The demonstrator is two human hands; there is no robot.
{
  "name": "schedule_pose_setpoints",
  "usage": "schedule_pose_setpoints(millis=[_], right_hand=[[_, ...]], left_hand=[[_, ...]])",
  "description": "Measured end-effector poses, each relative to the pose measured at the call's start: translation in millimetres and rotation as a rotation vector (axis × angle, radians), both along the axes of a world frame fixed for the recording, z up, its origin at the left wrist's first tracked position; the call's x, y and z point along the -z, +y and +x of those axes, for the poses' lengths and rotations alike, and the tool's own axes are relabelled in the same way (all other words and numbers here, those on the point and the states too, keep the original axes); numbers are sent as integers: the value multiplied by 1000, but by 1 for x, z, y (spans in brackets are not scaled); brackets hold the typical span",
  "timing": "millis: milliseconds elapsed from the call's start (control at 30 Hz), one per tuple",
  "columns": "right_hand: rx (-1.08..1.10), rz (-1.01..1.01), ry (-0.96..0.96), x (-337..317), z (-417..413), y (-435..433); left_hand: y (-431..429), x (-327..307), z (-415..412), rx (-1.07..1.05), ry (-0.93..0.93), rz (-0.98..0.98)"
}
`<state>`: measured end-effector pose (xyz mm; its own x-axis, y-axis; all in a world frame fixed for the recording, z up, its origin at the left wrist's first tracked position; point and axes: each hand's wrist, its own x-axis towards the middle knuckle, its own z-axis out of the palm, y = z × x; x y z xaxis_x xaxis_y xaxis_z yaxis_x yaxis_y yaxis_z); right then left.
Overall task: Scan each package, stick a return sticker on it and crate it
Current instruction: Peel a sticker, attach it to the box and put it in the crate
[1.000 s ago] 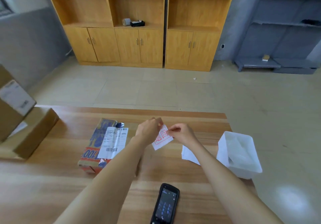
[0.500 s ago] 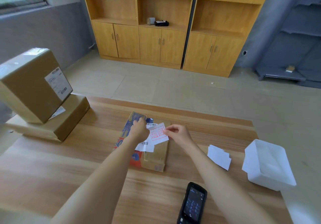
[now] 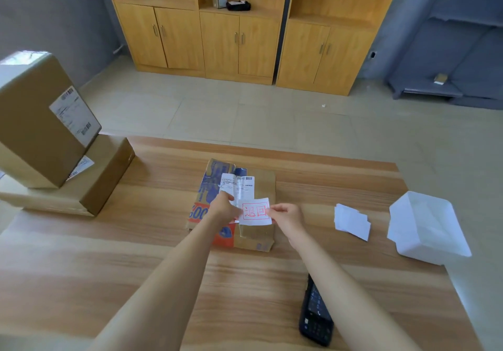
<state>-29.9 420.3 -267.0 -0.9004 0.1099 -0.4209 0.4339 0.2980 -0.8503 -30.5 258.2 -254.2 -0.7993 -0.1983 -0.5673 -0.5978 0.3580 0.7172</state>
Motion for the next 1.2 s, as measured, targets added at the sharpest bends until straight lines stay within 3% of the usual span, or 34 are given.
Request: schedule_pose_setpoints(millis=[167,567,900,1200], right_hand=[[15,150,-52,16,12,2],[5,279,-92,25,13,4],[-110,546,6,21,12,-1],[-127,602,22,22,11,-2]], left_hand=[[8,23,4,-11,-13,-45],[16,43,-3,-4,-37,-113],[18,36,-6,100,-8,-225],[22,32,-5,211,58,-341]])
